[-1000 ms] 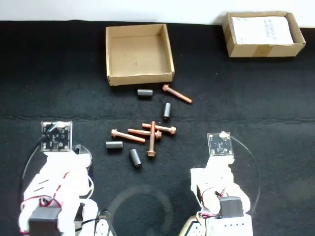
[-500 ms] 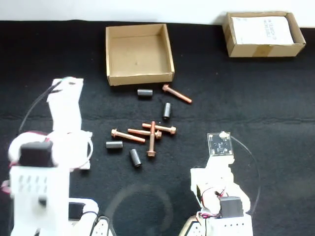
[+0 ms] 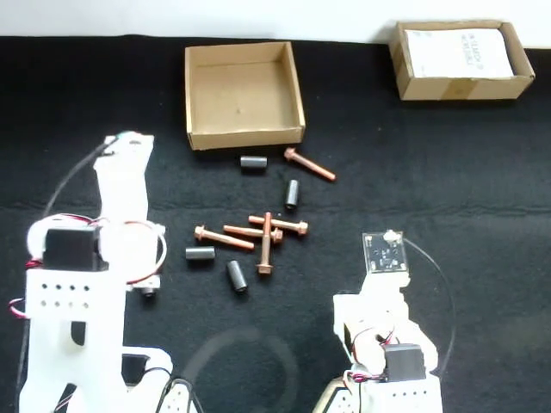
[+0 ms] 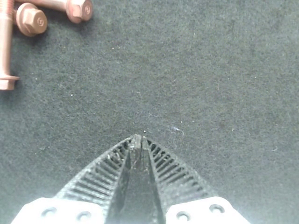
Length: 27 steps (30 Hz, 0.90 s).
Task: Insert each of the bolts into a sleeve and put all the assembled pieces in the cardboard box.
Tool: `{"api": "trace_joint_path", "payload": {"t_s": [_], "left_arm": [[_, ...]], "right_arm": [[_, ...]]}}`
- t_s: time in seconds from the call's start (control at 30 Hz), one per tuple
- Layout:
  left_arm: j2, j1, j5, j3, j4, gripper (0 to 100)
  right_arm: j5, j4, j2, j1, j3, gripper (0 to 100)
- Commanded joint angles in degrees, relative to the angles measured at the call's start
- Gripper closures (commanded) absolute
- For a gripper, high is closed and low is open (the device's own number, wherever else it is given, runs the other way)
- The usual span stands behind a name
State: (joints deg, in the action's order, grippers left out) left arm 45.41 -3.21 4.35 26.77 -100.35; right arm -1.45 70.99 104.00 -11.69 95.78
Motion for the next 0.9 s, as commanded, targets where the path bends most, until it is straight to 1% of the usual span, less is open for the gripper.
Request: {"api": "trace_joint_path", "payload": {"t_s": [0.0,0.1,0.23,0.33,0.4,0.47,0.53,0.6,0.73,0.8,0.87], "left_arm": [[-0.1,-3.8,0.2,-4.9,-0.4,99],[-0.1,-8.7,0.2,-6.1,-0.4,99],[-0.1,-13.7,0.2,-5.6,-0.5,99],[-0.1,-15.7,0.2,-5.5,-0.5,99],[-0.1,-16.3,0.2,-4.6,-0.5,99],[-0.1,-16.4,0.2,-2.1,-0.5,99],[-0.1,-16.2,0.2,1.5,-0.5,99],[-0.1,-16.2,0.2,4.6,-0.5,99],[-0.1,-16.4,0.2,6.5,-0.5,99],[-0.1,-16.4,0.2,6.4,-0.5,99],[1.0,-16.1,0.2,6.4,-0.4,99]], "right_arm": [[-0.4,0.1,0.3,-0.3,7.3,98.8],[-0.4,-0.1,0.3,-0.9,7.3,98.8],[-0.4,-0.1,0.3,-1.6,7.3,98.8],[-0.3,-0.4,0.4,-2.9,7.3,98.7],[-0.4,-2.5,0.4,-6.2,7.5,98.5],[-0.5,-5.3,0.4,-6.3,7.3,98.4],[-0.5,-7.7,0.4,-4.9,7.1,98.4],[-0.5,-10.9,0.4,-1.3,5.7,98.3],[-0.1,-12.8,0.4,4.2,0.3,98.2],[2.7,-13.1,0.3,5.5,-5.2,98.1],[8.8,-13.1,0.0,5.7,-11.9,98.1]]}}
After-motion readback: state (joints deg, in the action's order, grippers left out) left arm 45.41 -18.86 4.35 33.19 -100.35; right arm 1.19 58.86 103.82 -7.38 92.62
